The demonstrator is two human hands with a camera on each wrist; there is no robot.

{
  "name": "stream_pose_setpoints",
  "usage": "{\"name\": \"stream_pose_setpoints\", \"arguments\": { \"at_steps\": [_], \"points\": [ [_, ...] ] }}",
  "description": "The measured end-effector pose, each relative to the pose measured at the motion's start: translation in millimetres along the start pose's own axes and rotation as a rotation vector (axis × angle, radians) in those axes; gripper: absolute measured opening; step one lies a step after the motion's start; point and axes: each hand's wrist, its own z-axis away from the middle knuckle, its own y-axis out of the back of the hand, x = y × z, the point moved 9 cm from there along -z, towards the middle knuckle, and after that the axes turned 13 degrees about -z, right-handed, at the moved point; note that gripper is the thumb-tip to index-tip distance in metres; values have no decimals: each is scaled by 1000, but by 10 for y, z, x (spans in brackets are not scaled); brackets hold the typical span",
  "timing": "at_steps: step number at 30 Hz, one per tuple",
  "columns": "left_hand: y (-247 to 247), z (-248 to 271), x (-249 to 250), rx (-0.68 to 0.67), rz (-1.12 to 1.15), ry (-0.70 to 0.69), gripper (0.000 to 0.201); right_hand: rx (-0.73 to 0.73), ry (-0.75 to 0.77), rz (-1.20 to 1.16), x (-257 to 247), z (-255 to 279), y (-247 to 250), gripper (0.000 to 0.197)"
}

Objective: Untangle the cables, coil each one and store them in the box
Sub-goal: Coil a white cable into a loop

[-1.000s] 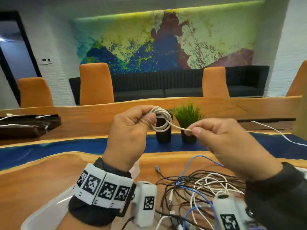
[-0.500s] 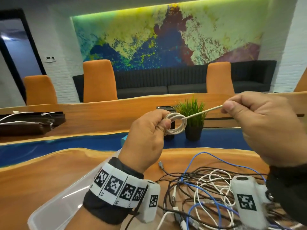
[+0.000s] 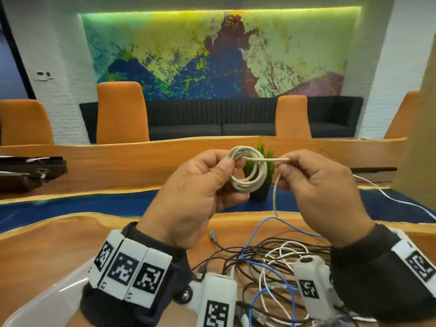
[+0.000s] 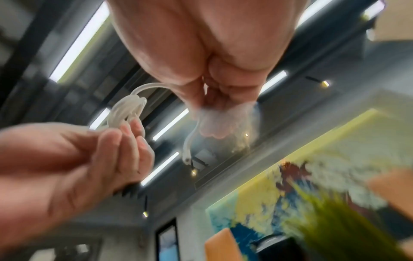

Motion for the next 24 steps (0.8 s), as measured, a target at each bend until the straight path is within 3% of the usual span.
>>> {"name": "stream_pose_setpoints", "arguments": {
  "at_steps": [4, 9, 11, 13, 18, 21, 24],
  "points": [
    [-148, 27, -22, -55, -35, -9, 19, 219, -383, -807, 209, 39, 10, 15],
    [-245, 34, -80, -78, -91, 1, 23, 341, -545, -1118, 334, 123, -54, 12],
    [-254, 33, -102, -72, -100, -9, 27, 321, -607, -1194, 361, 143, -116, 13],
    [-247, 23, -95, -40, -101, -37, 25, 221, -687, -1227, 370, 170, -228, 14],
    [-126, 50, 117, 117, -201, -205, 20, -244, -797, -1191, 261, 320, -545, 18],
    [-163, 101, 212, 165, -313, -301, 22, -478, -804, -1386, 123, 401, -694, 34],
    [-224, 108, 172, 157, -344, -318, 20, -629, -823, -1533, -38, 475, -769, 32]
  ]
}}
